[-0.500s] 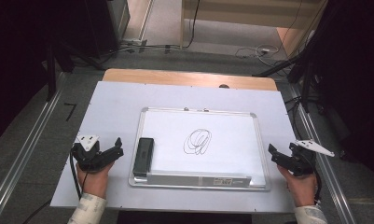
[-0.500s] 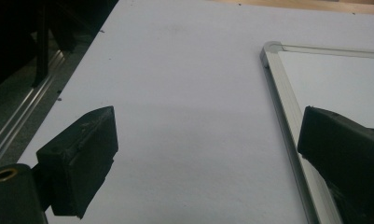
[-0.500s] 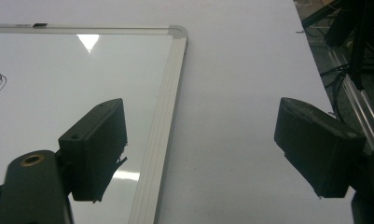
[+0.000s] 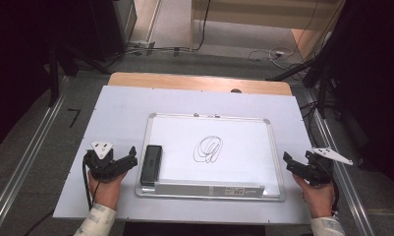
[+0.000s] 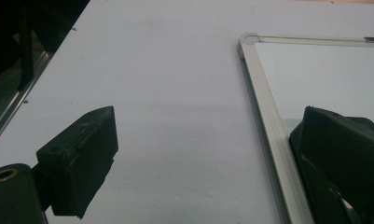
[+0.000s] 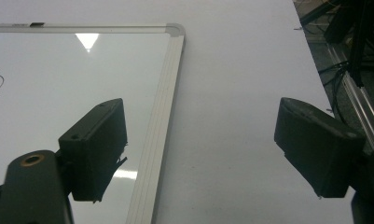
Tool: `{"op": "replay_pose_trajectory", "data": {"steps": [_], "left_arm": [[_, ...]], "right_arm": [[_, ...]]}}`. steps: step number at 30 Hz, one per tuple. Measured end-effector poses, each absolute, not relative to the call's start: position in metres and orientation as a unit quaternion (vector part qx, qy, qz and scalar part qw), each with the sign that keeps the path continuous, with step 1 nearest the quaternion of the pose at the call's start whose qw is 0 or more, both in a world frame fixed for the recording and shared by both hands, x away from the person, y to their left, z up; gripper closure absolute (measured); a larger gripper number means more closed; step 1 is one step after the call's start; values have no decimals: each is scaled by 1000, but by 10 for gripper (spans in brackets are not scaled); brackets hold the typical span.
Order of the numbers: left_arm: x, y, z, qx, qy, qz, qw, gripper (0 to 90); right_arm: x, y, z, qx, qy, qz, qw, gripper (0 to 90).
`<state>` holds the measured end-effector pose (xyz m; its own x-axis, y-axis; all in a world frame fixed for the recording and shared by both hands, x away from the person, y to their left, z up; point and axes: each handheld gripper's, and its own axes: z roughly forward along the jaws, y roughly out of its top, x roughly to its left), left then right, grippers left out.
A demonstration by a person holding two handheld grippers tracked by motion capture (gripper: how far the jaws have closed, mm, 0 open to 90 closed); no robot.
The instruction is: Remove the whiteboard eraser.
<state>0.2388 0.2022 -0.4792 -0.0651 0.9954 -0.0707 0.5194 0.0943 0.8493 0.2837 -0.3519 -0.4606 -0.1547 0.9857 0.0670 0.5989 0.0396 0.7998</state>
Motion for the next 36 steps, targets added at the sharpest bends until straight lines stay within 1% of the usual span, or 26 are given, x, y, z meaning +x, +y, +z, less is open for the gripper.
{"op": "replay_pose_trajectory", "data": {"steps": [28,36], "left_arm": [[247,182,-482,609,632,318,358,54],[252,173,-484,627,620,309,357,62]], "right_arm": [[285,-352,-462,596,670,352,268,158],[286,-351,-463,595,673,349,267,160]]}}
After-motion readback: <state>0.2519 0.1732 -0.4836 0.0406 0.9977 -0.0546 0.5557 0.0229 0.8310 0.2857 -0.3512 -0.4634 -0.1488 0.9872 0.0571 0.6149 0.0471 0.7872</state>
